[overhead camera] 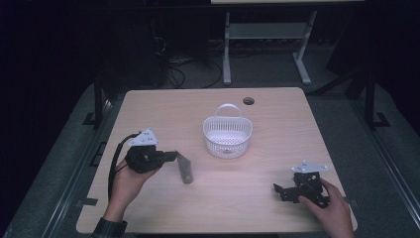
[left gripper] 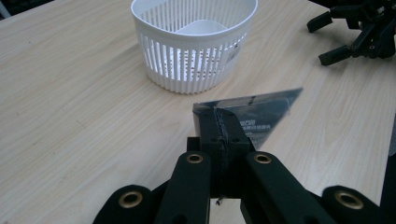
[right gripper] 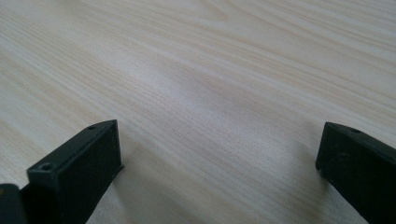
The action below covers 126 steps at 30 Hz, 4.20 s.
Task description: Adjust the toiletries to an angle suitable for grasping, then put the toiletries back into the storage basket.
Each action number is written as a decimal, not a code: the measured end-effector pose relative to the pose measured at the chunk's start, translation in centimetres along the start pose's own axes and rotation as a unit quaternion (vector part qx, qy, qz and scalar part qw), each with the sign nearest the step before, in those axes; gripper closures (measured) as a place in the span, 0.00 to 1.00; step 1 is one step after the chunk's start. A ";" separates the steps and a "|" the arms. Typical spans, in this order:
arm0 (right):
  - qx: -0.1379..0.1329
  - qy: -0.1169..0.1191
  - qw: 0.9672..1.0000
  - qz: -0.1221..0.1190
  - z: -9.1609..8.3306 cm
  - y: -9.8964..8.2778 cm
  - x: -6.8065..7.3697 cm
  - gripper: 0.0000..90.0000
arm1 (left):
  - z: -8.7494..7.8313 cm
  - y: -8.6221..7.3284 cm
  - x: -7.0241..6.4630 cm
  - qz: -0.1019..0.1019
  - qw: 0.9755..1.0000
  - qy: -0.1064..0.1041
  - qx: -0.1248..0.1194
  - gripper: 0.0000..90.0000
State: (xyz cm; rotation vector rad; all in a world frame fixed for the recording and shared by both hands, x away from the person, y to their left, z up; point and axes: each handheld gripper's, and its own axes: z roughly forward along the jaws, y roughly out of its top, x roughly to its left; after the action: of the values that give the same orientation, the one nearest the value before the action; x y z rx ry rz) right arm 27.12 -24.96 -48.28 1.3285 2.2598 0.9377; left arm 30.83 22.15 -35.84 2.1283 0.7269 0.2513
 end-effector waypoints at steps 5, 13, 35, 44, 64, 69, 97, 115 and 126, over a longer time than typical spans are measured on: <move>0.000 0.000 1.000 0.000 0.0 0.0 0.0 0.00 | 0.4 0.1 0.4 -0.001 1.000 0.000 -0.001 0.99; 0.000 0.000 1.000 0.000 0.0 0.0 0.0 0.00 | 0.9 0.2 0.8 0.000 1.000 -0.002 0.002 0.99; 0.000 0.000 1.000 0.000 0.0 0.0 0.0 0.00 | -0.5 0.4 0.3 0.014 1.000 -0.014 0.022 0.40; 0.000 0.001 1.000 0.000 0.0 0.0 0.0 0.00 | -0.5 1.3 0.0 0.039 0.998 -0.013 0.057 0.20; 0.000 0.001 1.000 0.000 0.0 0.0 0.0 0.00 | 0.8 4.5 -0.8 0.075 0.990 -0.022 0.121 0.15; 0.000 0.001 1.000 0.000 0.0 0.0 0.0 0.00 | 1.5 4.9 -0.9 0.079 0.987 -0.026 0.135 0.15; -0.001 0.000 1.000 0.000 0.0 0.0 0.0 0.00 | 4.5 4.8 -0.9 0.100 0.976 -0.028 0.189 0.30; -0.001 0.001 1.000 0.001 0.0 0.0 0.0 0.00 | 4.2 4.7 -0.9 0.094 0.981 -0.026 0.170 0.33; 0.000 0.000 1.000 -0.001 0.0 0.0 0.0 0.00 | 3.7 5.1 -0.6 0.082 0.984 -0.029 0.155 0.33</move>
State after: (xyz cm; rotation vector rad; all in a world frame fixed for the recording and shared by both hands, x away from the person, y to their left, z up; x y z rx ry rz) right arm 27.12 -24.98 -48.27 1.3257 2.2602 0.9381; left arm 33.98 16.98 -34.10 2.4865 0.5852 0.1709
